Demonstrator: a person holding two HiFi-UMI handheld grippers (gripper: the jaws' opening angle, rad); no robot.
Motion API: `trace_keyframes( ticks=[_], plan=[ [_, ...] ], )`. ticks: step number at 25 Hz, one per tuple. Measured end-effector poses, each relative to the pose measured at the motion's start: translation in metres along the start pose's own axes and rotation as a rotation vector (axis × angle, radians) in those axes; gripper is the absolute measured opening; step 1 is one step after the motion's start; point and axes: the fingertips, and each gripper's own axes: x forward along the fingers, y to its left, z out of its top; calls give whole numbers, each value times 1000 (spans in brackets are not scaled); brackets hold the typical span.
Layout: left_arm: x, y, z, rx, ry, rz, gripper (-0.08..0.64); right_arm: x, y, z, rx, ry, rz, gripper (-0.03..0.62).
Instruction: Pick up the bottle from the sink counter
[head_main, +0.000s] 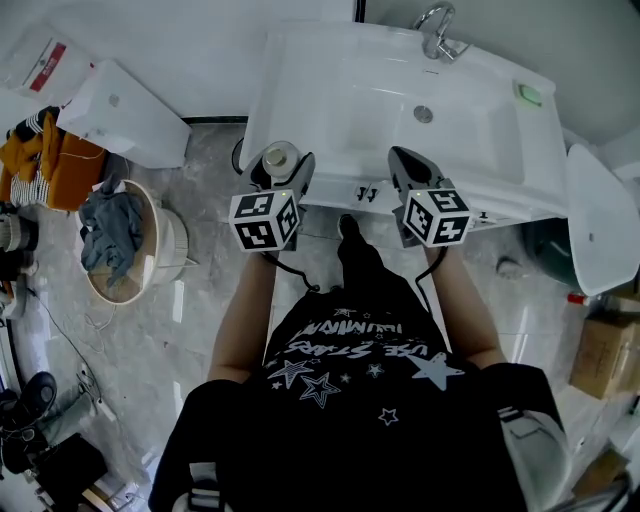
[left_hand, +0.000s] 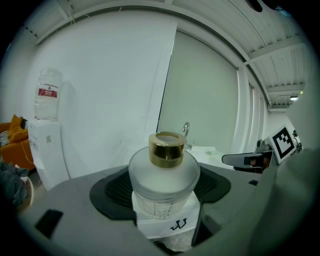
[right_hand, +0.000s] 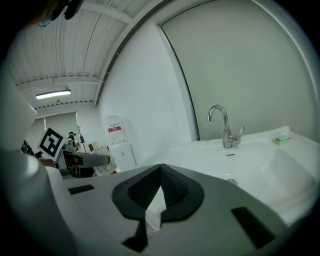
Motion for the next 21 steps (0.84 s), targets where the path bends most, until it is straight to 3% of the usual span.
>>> trace_keyframes(
  ticks=[11, 21],
  plan=[
    [-27, -21, -11, -1, -4, -10, 347, -44, 0, -13, -9, 11, -29, 6],
    [5, -41, 0, -8, -2, 45, 347, -40, -47, 11, -27, 2, 15, 6]
  ],
)
